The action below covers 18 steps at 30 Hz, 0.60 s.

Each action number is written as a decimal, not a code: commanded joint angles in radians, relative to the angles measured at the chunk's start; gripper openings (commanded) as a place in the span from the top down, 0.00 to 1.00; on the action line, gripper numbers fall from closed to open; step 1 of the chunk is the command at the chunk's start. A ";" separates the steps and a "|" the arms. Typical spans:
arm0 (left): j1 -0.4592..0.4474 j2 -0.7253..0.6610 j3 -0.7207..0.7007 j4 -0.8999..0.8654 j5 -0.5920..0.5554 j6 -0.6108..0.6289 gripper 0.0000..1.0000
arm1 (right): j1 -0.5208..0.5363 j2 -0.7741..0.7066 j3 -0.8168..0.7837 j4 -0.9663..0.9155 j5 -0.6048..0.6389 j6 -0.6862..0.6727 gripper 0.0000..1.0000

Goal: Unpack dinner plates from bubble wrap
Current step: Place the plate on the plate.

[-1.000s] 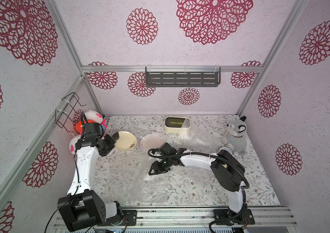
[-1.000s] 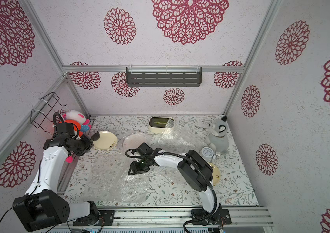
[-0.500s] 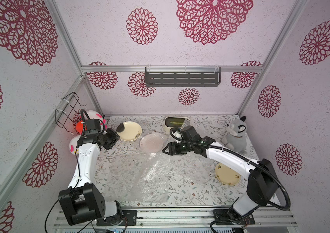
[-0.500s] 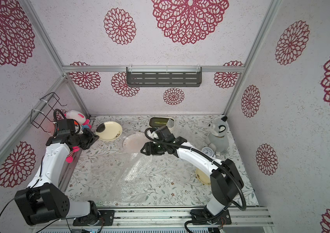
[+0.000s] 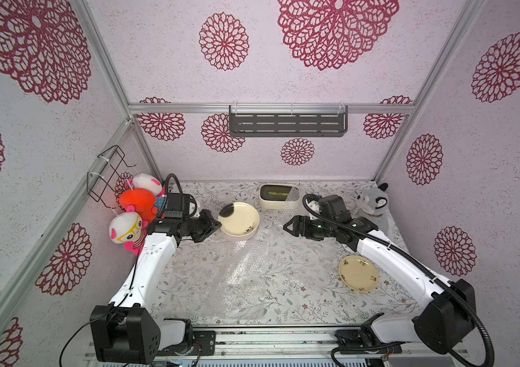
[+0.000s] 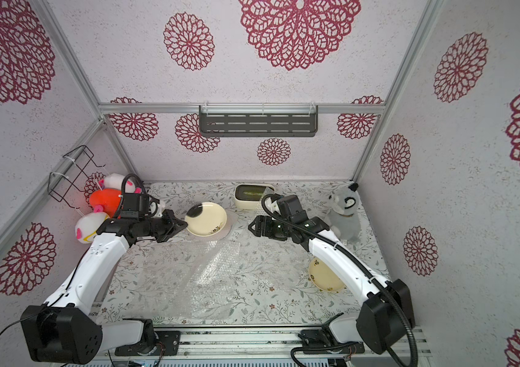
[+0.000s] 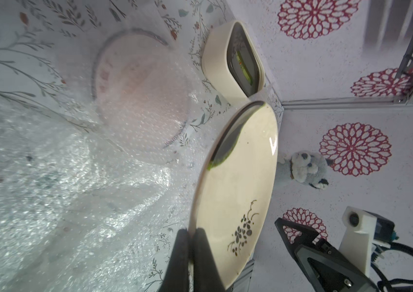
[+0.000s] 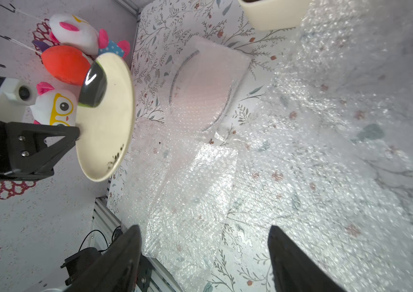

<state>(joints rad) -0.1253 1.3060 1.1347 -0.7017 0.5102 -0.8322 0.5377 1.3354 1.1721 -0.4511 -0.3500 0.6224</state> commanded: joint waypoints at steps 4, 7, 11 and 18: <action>-0.207 0.092 0.012 0.176 -0.010 -0.096 1.00 | -0.007 -0.158 0.057 0.117 0.011 0.046 0.20; -0.297 0.184 0.054 0.259 -0.015 -0.136 1.00 | -0.007 -0.180 0.071 0.095 0.014 0.045 0.20; -0.396 0.326 0.184 0.281 -0.028 -0.138 1.00 | -0.012 -0.225 0.071 -0.090 0.148 0.034 0.20; -0.431 0.439 0.316 0.299 0.016 -0.151 1.00 | -0.083 -0.338 -0.027 -0.396 0.298 0.009 0.23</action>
<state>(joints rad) -0.5552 1.7390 1.3983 -0.4572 0.4950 -0.9699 0.4858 1.0523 1.1721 -0.6823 -0.1421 0.6441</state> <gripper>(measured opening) 0.058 0.776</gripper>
